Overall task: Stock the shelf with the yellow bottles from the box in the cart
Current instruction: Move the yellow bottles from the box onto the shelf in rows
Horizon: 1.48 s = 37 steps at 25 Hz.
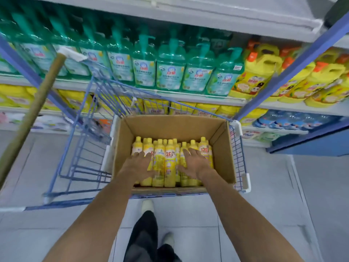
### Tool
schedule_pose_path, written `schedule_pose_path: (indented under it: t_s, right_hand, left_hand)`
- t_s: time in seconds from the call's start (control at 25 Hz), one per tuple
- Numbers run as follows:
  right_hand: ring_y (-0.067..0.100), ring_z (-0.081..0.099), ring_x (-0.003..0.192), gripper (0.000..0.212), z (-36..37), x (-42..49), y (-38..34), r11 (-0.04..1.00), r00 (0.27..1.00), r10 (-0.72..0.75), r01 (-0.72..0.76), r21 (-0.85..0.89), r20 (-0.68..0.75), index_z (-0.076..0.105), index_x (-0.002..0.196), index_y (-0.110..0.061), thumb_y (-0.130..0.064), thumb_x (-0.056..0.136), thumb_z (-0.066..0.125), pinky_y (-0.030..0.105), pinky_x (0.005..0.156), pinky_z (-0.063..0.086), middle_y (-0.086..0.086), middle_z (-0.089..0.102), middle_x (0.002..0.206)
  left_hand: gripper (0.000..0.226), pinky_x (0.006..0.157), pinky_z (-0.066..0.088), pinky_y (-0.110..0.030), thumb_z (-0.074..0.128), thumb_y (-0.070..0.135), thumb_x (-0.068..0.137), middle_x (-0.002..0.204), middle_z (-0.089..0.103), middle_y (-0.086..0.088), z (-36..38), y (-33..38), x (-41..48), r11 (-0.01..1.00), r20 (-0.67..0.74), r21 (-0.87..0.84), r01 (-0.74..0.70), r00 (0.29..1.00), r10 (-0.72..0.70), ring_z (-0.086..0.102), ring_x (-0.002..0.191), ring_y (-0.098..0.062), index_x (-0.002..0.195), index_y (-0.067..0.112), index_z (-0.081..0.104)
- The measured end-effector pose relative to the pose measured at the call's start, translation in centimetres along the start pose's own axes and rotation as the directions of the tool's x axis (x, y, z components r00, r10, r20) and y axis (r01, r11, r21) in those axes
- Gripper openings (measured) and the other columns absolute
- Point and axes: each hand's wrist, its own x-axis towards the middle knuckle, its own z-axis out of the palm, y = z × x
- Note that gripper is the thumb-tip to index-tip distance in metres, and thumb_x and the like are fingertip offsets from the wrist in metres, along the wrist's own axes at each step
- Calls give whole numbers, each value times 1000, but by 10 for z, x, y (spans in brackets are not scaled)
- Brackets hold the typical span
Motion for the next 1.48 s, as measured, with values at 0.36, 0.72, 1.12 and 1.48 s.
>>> schedule_pose_path:
  t_s: [0.36, 0.72, 1.12, 1.48]
  right_hand:
    - [38, 21, 150, 86, 40, 112, -8, 994, 997, 23, -31, 107, 76, 15, 160, -12, -61, 98, 47, 48, 119, 31, 15, 22, 163]
    - [35, 44, 134, 82, 89, 194, -2, 969, 999, 31, -27, 247, -11, 32, 149, -3, -51, 92, 66, 43, 98, 47, 16, 42, 146]
    - [33, 49, 130, 88, 92, 191, -2, 793, 983, 177, -113, 599, -48, 48, 141, -5, -29, 69, 92, 38, 103, 43, 15, 50, 140]
    - [26, 50, 128, 91, 99, 175, 2, 739, 978, 199, -104, 666, -68, 48, 143, -11, -31, 66, 94, 37, 105, 46, 9, 50, 140]
  left_hand:
    - [79, 102, 47, -48, 59, 59, 92, 147, 45, -14, 21, -24, 128, 994, 67, -102, -23, 997, 30, 46, 133, -34, 149, 12, 32]
    - [94, 115, 31, -47, 70, 53, 86, 147, 48, -16, 61, -1, 206, 987, -68, -159, -8, 998, -3, 46, 136, -35, 152, 5, 25]
    - [87, 108, 39, -43, 79, 25, 79, 144, 51, -12, 73, 22, 195, 868, -129, -478, 136, 966, -222, 45, 135, -36, 151, 12, 31]
    - [62, 97, 48, -32, 74, 9, 81, 126, 63, -7, 69, 22, 178, 653, -165, -754, 74, 941, -297, 58, 118, -25, 138, 10, 50]
